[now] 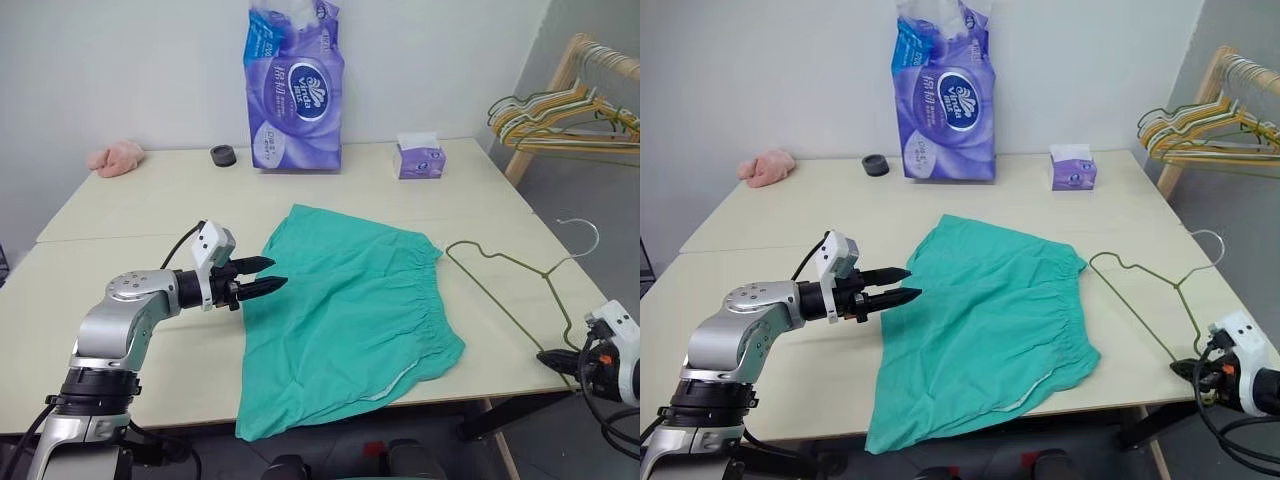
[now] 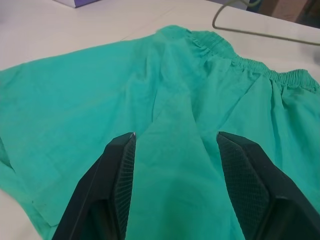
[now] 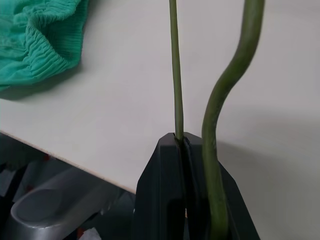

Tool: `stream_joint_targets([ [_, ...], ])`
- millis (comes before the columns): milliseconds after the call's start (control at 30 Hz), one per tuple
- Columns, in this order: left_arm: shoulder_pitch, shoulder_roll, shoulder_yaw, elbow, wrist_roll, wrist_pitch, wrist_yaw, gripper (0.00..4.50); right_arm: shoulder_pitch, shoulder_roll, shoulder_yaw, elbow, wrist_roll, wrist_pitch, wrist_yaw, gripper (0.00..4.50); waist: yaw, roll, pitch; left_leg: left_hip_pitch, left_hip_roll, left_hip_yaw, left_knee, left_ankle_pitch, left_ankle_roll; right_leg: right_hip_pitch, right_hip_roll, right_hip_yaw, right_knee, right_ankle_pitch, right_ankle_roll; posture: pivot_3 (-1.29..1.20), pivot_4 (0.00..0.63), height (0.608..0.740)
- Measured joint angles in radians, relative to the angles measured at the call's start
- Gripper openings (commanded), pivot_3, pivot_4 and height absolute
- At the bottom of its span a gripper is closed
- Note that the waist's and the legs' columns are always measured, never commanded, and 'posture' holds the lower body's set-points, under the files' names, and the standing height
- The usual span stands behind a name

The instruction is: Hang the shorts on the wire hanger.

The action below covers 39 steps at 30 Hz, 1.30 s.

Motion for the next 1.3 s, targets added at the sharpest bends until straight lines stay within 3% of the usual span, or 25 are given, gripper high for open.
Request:
stream_joint_targets([
  [467, -0.015, -0.001, -0.005, -0.003, -0.001, 0.011, 0.003, 2.71, -0.016, -0.039, 0.087, -0.043, 0.037, 0.036, 0.006, 0.0, -0.001, 0.0, 0.001, 0.0, 0.0, 0.0, 0.0, 0.0, 0.0, 0.0, 0.0, 0.0, 0.0, 0.0, 0.0, -0.2, 0.031, 0.74],
  [800, -0.015, 0.0, -0.005, -0.015, -0.003, 0.007, -0.002, 2.71, -0.293, -0.034, 0.29, 0.105, 0.052, 0.153, -0.045, 0.0, 0.0, -0.001, 0.001, 0.0, 0.0, 0.0, 0.0, 0.0, 0.0, 0.0, 0.0, 0.0, 0.0, 0.0, 0.0, -0.18, 0.014, 0.74],
  [1133, -0.01, 0.004, 0.0, -0.043, -0.017, 0.007, 0.012, 2.71, -0.531, -0.052, 0.307, 0.233, 0.153, 0.305, -0.006, 0.0, -0.001, 0.0, 0.0, 0.0, 0.0, 0.0, 0.0, 0.0, 0.0, -0.001, 0.0, 0.0, 0.0, 0.0, 0.0, -0.16, 0.009, 0.74],
  [1300, -0.01, 0.01, 0.003, -0.043, -0.018, 0.006, 0.017, 2.71, -0.542, -0.084, 0.343, 0.236, 0.159, 0.294, 0.029, 0.0, 0.003, 0.0, 0.0, -0.001, 0.0, 0.0, 0.001, 0.0, 0.0, -0.001, 0.0, 0.0, 0.0, 0.0, 0.0, -0.15, 0.008, 0.74],
])
